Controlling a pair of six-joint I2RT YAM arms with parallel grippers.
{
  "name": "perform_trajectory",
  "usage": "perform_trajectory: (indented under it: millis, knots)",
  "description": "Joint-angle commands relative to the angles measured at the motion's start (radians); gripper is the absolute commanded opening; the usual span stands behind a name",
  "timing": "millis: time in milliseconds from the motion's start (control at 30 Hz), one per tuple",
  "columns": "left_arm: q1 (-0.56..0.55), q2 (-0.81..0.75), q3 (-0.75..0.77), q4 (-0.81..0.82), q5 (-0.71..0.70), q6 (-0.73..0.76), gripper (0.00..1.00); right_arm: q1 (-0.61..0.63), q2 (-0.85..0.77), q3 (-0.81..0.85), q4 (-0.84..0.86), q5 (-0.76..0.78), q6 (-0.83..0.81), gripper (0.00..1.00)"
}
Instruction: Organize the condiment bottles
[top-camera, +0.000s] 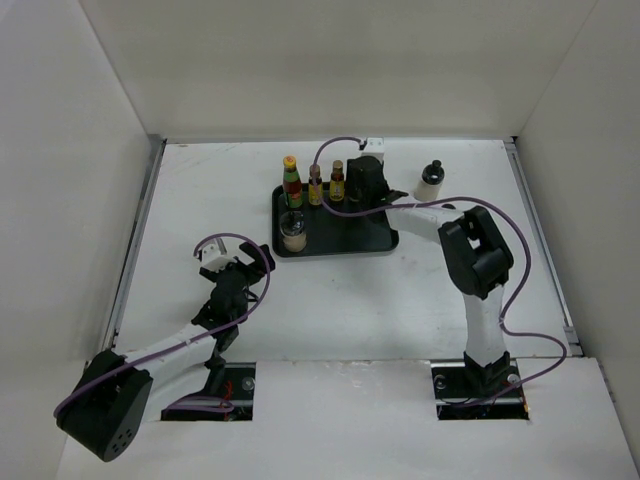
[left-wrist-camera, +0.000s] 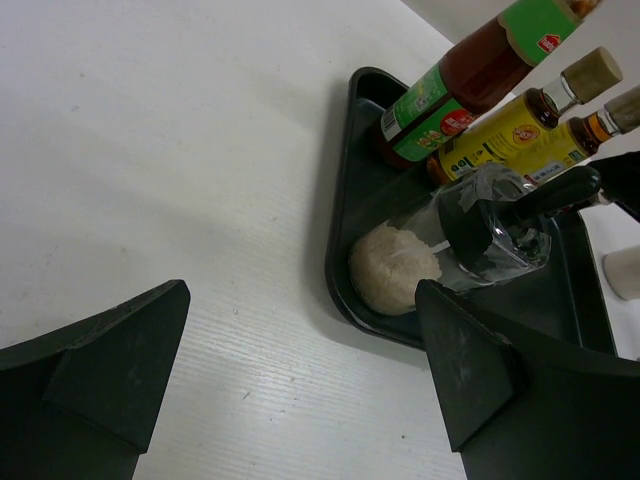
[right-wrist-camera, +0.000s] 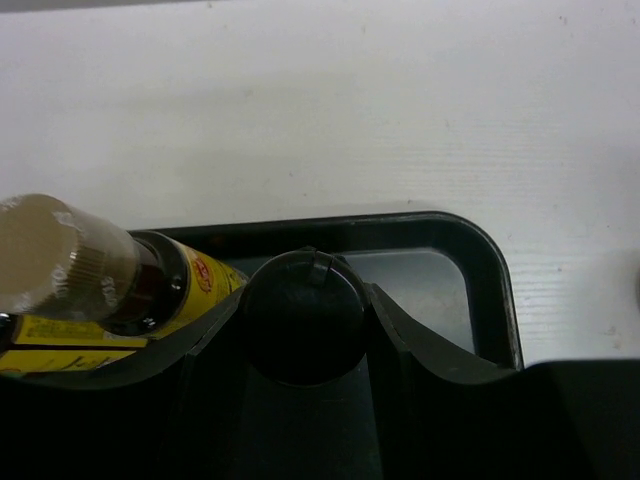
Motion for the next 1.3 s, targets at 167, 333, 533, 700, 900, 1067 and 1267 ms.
perform_trajectory:
  millis: [167, 333, 533, 700, 900, 1067, 1267]
  knots:
    - [0.008, 0.001, 0.031, 0.050, 0.010, -0.007, 1.00, 0.003, 0.016, 0.030, -0.017, -0.001, 0.015, 0.49]
    - [0.006, 0.002, 0.031, 0.050, 0.007, -0.007, 1.00, 0.003, 0.004, 0.025, -0.008, -0.001, 0.023, 0.63]
    - [0.006, -0.004, 0.030, 0.050, 0.007, -0.007, 1.00, 0.003, -0.088, 0.016, -0.006, 0.013, 0.031, 0.68]
    - [0.006, -0.004, 0.030, 0.050, 0.010, -0.007, 1.00, 0.007, -0.198, -0.039, -0.015, 0.014, 0.028, 0.68]
    - [0.006, -0.009, 0.028, 0.050, 0.010, -0.007, 1.00, -0.002, -0.411, -0.258, 0.026, 0.066, 0.034, 0.69]
    - [0.002, -0.007, 0.028, 0.050, 0.010, -0.007, 1.00, -0.167, -0.591, -0.507, 0.048, 0.158, 0.054, 0.75]
    - [-0.001, 0.002, 0.030, 0.055, 0.010, -0.007, 1.00, -0.315, -0.640, -0.579, -0.029, 0.166, 0.054, 0.84]
